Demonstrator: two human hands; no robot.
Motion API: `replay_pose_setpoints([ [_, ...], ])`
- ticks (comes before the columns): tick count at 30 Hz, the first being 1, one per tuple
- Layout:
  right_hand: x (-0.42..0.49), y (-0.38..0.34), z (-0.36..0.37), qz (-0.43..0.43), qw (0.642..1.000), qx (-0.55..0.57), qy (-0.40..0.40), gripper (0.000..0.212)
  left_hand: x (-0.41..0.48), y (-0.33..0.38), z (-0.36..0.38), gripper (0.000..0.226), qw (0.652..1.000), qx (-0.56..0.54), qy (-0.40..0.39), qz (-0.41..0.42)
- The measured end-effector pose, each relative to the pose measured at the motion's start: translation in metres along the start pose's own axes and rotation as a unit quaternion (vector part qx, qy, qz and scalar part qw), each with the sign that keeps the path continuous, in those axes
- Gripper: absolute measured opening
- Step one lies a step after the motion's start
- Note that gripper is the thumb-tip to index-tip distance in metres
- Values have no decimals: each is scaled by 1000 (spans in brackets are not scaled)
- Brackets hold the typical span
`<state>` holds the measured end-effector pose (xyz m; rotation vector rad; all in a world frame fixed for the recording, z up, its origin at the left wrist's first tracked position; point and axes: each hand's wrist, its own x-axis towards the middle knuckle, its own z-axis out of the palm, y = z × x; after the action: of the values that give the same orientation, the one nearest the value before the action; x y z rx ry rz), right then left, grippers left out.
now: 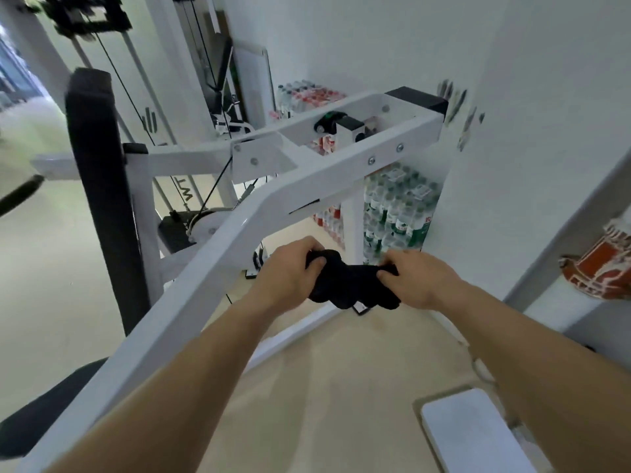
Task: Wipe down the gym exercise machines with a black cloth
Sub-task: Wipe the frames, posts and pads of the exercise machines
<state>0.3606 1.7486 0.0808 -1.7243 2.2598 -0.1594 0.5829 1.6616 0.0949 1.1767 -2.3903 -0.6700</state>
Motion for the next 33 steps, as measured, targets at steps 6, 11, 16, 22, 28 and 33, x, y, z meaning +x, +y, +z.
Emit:
replay_pose_setpoints([
  [6, 13, -29, -15, -24, 992, 116, 30, 40, 21, 10, -7, 15, 999, -39, -8, 12],
  [11, 31, -41, -21, -63, 946, 318, -16, 25, 47, 17, 8, 14, 998, -50, -24, -16],
  [16, 71, -17, -2, -68, 916, 372, -131, 46, 73, 0, 27, 18, 997, -36, -10, -73],
  [22, 132, 19, 36, -138, 931, 288, -179, 9, 102, -18, 57, 30, 985, -7, 3, -175],
  [28, 188, 55, 65, -116, 949, 209, -206, 25, 124, -51, 85, 33, 967, 17, 43, -249],
  [33, 233, 69, 109, -106, 952, 219, -184, 42, 143, -102, 116, 36, 946, -3, 96, -310],
])
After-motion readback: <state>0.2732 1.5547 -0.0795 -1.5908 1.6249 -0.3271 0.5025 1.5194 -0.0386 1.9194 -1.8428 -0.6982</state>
